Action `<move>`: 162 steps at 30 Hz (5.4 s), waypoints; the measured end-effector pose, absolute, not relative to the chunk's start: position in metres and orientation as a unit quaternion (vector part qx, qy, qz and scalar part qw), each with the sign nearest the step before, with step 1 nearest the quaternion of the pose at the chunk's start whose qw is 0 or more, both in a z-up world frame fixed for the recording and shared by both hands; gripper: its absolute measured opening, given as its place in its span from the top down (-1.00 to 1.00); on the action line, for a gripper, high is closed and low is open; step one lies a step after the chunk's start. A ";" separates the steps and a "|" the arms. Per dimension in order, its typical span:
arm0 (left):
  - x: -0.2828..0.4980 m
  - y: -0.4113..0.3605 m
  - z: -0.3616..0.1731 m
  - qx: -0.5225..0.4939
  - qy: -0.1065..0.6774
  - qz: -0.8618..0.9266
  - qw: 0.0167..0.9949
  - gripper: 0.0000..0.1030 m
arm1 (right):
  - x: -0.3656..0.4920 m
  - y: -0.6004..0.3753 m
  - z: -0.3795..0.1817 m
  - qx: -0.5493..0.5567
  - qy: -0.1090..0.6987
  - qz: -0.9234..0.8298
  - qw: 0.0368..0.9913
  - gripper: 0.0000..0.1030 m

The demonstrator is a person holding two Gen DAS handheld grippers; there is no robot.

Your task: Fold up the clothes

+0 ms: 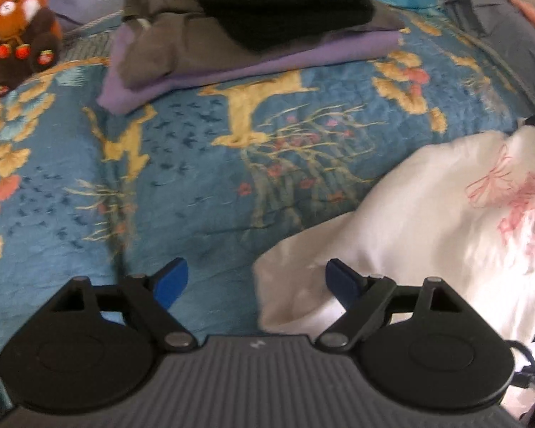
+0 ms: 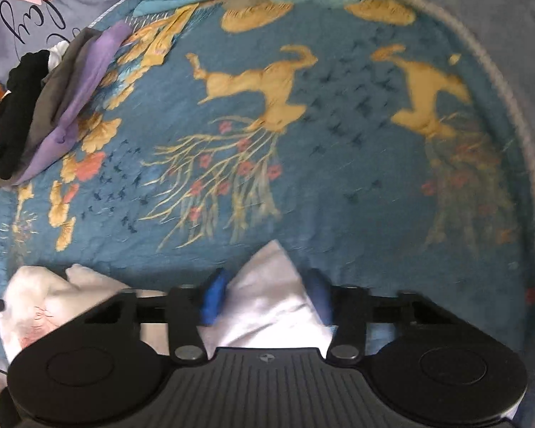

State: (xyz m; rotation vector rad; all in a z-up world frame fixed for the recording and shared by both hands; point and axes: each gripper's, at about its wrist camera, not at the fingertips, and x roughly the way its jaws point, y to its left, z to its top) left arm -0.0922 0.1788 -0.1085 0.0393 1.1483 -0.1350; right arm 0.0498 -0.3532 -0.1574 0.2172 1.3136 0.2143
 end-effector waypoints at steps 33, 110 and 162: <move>-0.182 0.151 0.105 -0.009 0.311 -0.050 0.949 0.89 | -0.098 -0.342 0.107 0.106 0.257 0.108 0.955 0.89; 0.041 0.087 0.064 0.156 0.307 0.034 0.938 -0.92 | 0.080 -0.319 0.005 0.024 0.319 -0.029 0.947 0.20; -0.092 0.093 -0.114 -0.340 0.458 0.017 0.821 0.92 | -0.024 -0.325 -0.141 0.184 0.423 0.042 0.886 0.96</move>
